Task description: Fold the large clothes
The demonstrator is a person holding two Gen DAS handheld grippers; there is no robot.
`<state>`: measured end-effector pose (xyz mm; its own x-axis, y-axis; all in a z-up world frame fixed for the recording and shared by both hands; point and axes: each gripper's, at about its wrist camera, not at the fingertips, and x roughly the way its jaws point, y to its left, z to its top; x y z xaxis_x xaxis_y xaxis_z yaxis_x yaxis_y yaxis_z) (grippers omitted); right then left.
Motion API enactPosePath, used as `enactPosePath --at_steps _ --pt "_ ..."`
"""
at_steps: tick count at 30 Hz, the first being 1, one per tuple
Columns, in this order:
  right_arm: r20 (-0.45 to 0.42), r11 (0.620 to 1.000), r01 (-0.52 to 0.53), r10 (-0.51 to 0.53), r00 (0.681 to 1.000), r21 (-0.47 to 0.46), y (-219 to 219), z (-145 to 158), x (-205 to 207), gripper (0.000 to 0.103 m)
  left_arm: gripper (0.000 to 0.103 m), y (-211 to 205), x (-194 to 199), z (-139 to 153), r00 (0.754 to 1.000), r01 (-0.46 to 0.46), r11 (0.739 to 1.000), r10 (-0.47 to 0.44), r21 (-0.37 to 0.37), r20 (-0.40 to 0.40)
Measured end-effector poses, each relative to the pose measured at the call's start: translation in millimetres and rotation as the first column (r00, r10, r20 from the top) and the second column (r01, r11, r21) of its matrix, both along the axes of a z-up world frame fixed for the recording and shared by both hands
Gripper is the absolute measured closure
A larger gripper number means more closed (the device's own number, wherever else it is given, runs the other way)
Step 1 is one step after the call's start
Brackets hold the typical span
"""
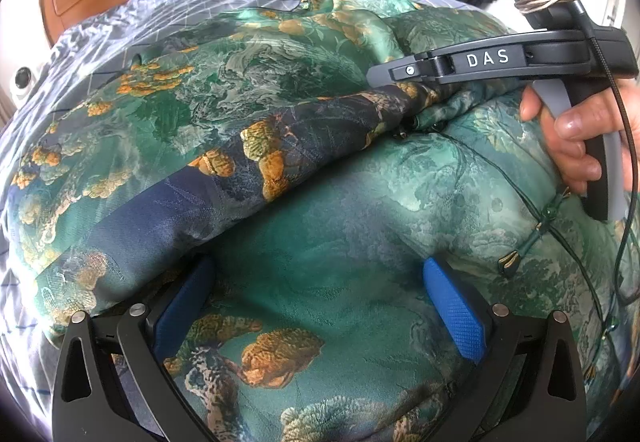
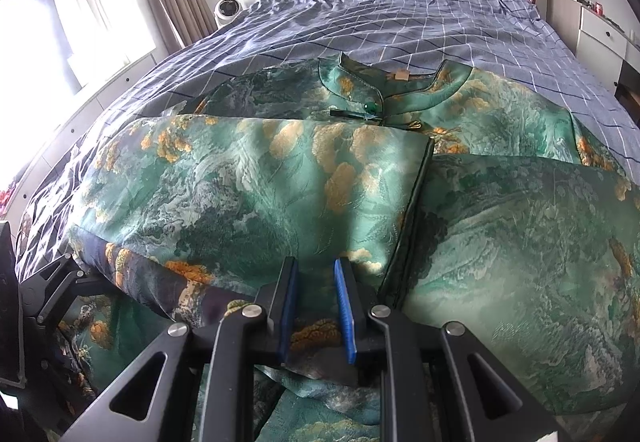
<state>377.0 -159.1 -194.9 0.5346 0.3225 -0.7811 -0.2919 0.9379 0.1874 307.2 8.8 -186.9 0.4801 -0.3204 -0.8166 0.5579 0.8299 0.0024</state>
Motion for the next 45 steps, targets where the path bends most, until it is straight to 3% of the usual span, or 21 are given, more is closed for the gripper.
enactPosePath --at_steps 45 --pt "0.005 1.000 -0.010 0.010 1.000 -0.005 -0.9 0.0 -0.5 0.084 0.000 0.0 0.6 -0.1 1.000 0.000 1.000 0.000 0.000 0.000"
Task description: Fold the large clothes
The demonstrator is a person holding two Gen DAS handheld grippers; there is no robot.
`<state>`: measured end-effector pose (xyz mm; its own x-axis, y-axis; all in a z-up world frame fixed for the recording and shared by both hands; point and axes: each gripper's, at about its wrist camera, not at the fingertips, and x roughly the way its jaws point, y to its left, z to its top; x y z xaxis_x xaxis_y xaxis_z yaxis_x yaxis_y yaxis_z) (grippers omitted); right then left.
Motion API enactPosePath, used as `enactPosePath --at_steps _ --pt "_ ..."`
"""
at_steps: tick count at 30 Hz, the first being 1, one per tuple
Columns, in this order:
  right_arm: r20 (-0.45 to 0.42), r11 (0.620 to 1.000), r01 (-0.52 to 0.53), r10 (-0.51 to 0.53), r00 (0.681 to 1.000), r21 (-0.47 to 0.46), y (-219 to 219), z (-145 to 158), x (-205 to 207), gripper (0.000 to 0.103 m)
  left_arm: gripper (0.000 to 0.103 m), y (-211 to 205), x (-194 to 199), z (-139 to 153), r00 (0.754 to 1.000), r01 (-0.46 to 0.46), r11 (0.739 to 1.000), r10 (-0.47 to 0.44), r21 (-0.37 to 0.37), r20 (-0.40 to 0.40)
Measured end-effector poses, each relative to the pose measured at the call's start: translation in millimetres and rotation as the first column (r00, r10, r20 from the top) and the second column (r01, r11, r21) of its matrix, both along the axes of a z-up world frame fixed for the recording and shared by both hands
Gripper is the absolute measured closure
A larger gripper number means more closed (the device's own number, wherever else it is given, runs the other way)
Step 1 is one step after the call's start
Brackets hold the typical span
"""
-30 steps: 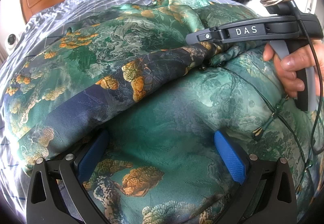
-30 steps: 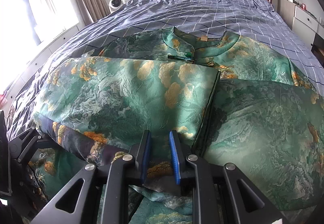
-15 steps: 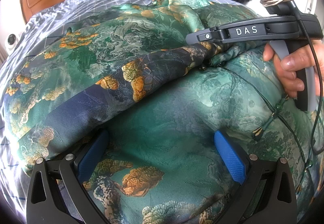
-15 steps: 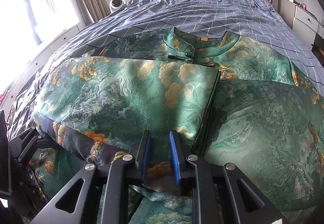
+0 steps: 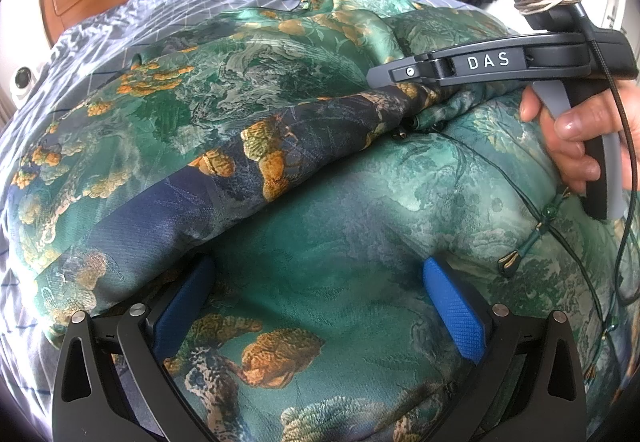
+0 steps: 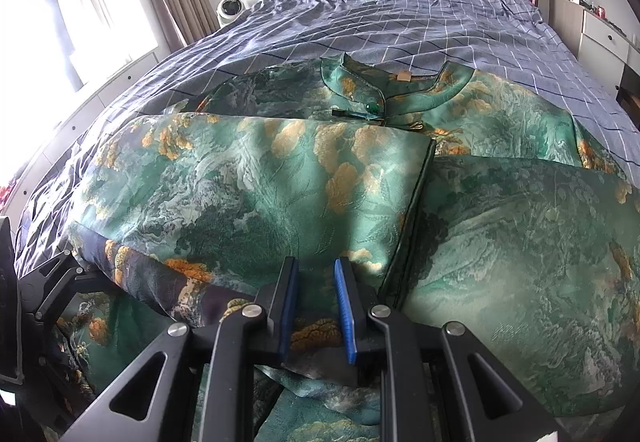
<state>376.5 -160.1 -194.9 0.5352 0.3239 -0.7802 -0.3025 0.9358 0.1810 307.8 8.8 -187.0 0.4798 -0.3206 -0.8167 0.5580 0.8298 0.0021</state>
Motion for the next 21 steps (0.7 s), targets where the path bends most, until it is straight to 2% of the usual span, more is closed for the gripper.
enactPosePath --at_steps 21 --pt "-0.002 1.000 0.002 -0.002 1.000 0.012 0.3 -0.4 0.0 0.084 0.000 0.0 0.0 -0.2 1.000 0.000 1.000 0.000 0.000 0.000"
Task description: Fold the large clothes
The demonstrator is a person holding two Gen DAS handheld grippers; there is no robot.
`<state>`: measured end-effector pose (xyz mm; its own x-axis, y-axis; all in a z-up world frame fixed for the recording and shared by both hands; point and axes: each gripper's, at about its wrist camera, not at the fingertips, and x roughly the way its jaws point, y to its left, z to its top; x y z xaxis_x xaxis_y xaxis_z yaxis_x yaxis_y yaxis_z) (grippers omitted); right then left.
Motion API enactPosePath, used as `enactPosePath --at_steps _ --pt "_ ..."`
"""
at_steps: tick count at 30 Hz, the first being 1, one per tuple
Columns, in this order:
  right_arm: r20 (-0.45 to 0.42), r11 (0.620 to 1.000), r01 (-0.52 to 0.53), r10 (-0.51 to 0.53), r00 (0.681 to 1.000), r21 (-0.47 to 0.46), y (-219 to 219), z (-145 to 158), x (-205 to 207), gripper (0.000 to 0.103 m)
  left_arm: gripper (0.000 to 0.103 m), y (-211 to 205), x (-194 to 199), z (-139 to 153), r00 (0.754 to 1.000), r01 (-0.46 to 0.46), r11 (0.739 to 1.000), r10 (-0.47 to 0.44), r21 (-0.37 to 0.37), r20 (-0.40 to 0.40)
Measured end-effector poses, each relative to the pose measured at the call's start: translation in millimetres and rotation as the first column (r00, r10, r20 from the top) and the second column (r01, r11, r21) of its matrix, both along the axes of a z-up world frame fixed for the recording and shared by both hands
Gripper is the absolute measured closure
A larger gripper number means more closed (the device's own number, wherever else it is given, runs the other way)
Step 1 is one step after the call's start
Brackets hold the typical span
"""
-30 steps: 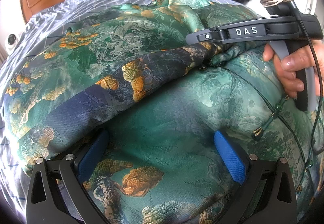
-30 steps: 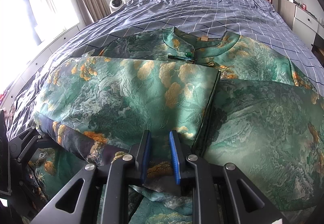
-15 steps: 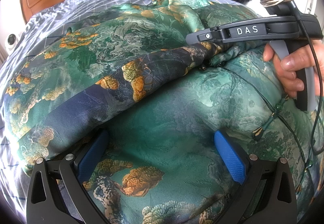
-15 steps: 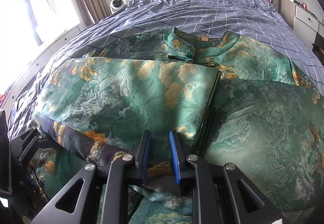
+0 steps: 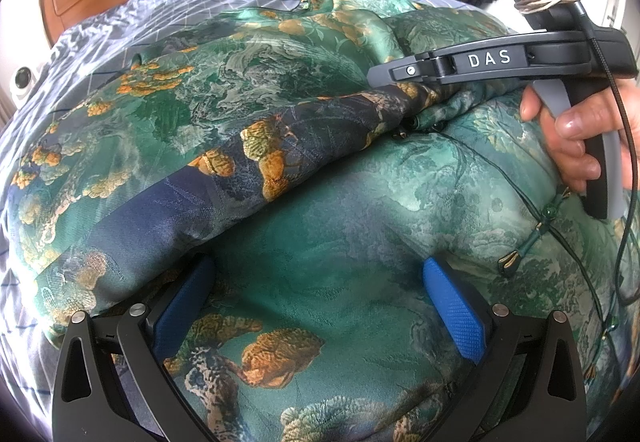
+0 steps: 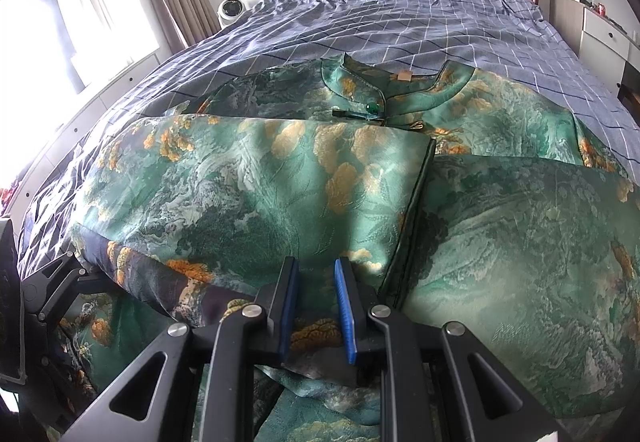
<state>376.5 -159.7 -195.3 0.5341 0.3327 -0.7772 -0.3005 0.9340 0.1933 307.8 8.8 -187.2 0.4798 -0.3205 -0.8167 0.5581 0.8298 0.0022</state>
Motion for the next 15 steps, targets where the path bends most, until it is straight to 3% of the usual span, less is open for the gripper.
enactPosePath --at_steps 15 --pt "-0.002 1.000 -0.002 0.002 1.000 -0.014 -0.2 -0.5 -0.7 0.084 0.000 0.0 -0.1 0.0 1.000 0.000 1.000 0.000 0.000 0.000"
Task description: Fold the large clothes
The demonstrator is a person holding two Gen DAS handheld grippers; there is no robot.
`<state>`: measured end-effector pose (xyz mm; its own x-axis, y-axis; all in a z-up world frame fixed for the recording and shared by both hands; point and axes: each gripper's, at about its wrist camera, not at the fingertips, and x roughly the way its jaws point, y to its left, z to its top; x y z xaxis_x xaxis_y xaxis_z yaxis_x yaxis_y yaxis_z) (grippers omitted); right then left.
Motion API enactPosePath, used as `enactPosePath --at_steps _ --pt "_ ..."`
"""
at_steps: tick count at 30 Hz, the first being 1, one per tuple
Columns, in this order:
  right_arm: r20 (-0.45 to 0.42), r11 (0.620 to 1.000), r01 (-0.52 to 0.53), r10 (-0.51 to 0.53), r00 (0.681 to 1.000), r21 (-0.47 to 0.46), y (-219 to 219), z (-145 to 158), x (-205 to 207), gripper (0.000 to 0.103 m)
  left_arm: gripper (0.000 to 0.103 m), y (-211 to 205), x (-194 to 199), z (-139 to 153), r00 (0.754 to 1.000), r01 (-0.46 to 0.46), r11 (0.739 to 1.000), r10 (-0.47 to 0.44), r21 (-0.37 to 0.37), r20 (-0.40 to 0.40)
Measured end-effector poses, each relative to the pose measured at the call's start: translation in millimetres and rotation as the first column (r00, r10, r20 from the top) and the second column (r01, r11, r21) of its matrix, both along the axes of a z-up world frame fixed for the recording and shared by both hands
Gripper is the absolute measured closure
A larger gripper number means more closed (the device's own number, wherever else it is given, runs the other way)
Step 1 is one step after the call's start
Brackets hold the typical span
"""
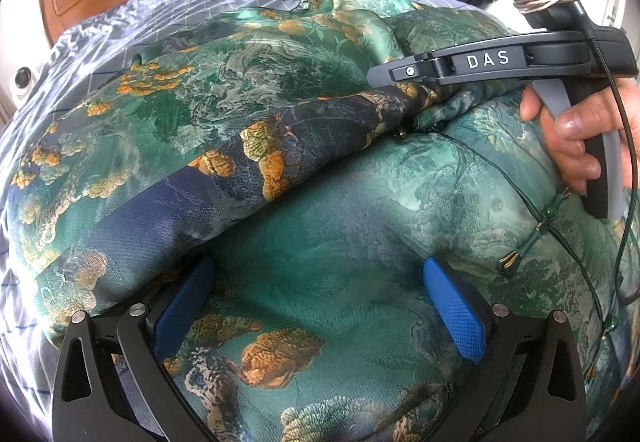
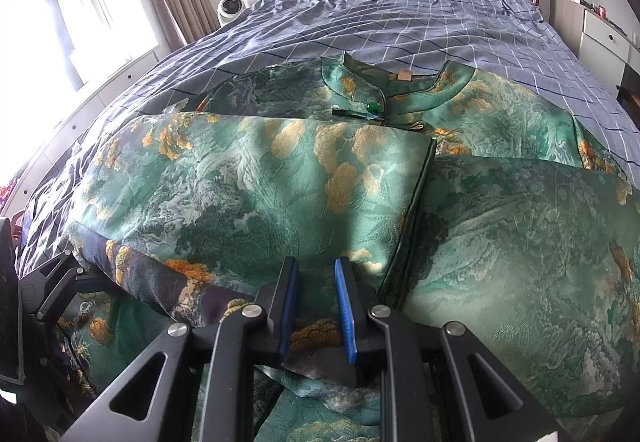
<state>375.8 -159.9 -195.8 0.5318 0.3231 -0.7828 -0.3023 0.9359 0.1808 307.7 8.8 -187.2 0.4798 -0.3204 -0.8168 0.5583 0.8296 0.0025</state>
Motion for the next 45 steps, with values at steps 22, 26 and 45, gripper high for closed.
enactPosePath --at_steps 22,26,45 --pt "0.000 1.000 0.000 0.000 1.000 -0.004 1.9 1.1 0.5 0.084 0.000 -0.1 0.5 -0.4 1.000 0.000 1.000 0.000 0.000 0.000" --pt "-0.001 1.000 -0.001 0.001 1.000 -0.005 1.9 1.3 0.6 0.084 0.000 -0.1 0.4 -0.4 1.000 0.000 1.000 0.000 0.000 0.000" --pt "0.001 1.000 -0.001 0.001 1.000 -0.008 1.3 1.2 0.2 0.084 0.000 -0.2 0.0 0.0 1.000 0.000 1.000 0.000 0.000 0.000"
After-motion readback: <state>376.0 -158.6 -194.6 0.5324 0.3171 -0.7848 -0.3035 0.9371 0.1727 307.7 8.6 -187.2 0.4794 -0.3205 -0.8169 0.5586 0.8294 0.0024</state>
